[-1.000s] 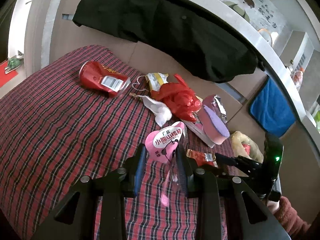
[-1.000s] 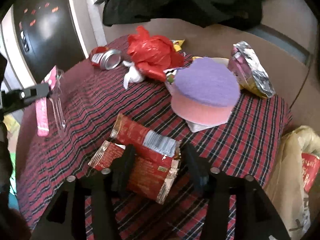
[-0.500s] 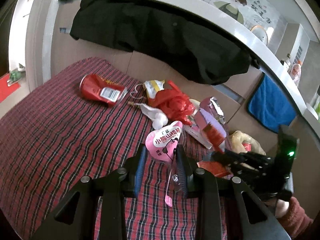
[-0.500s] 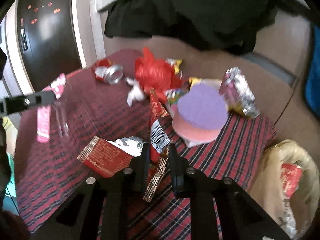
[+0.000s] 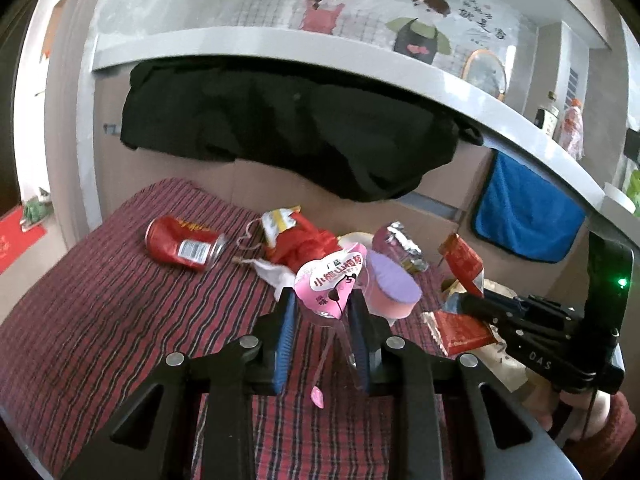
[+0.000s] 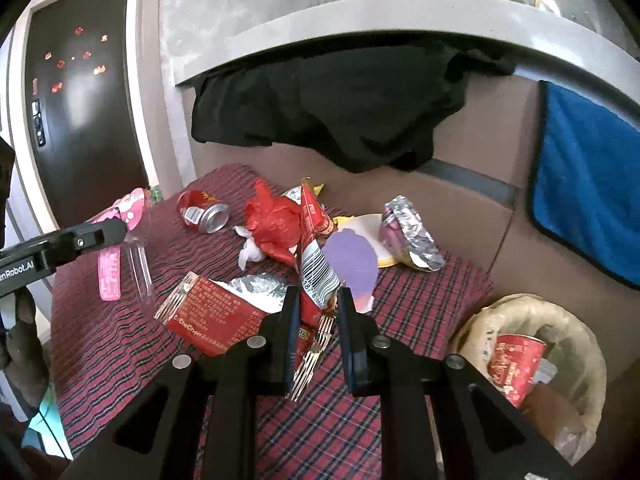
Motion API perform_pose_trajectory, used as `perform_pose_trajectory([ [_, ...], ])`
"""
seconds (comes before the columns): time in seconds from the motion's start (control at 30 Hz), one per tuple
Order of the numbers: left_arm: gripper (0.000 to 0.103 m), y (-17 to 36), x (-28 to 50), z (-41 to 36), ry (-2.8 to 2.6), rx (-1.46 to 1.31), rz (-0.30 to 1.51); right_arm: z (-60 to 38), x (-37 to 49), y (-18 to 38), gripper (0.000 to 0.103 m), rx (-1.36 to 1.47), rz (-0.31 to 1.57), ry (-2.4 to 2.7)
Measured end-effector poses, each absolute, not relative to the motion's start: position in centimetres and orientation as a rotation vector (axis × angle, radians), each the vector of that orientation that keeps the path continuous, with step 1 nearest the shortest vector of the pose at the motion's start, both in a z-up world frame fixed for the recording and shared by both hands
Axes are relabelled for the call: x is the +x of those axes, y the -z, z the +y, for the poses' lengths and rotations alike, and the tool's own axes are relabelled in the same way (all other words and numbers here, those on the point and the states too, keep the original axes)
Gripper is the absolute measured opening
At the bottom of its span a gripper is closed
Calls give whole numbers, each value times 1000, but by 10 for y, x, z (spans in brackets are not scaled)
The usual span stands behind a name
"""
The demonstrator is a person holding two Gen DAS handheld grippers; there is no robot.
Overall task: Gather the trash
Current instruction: 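Grasp the red-and-white snack wrapper with the right gripper while the left holds the package, then carry the package and wrapper over the bin and open both grippers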
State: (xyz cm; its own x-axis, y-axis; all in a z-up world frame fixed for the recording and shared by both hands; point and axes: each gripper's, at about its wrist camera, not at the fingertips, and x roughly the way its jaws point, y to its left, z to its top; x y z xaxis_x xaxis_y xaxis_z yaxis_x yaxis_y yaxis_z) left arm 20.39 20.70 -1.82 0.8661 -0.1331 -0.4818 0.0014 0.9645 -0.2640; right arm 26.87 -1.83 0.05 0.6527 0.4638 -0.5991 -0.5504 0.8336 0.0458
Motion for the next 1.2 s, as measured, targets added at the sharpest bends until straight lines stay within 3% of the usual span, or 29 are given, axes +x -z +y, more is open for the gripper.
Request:
perform_pose_trajectory([
  [0.73,24,-41,247,127,133,-150,336,-98,278,-62,16,-65,449,-453],
  [0.97,24,-60,279,46,267,-131,255,-165,284,-80,17,-51,399,-310],
  [1.2,24,-39,307,-30,380,-126,319,-227,280,-70,17,-33,399,-177],
])
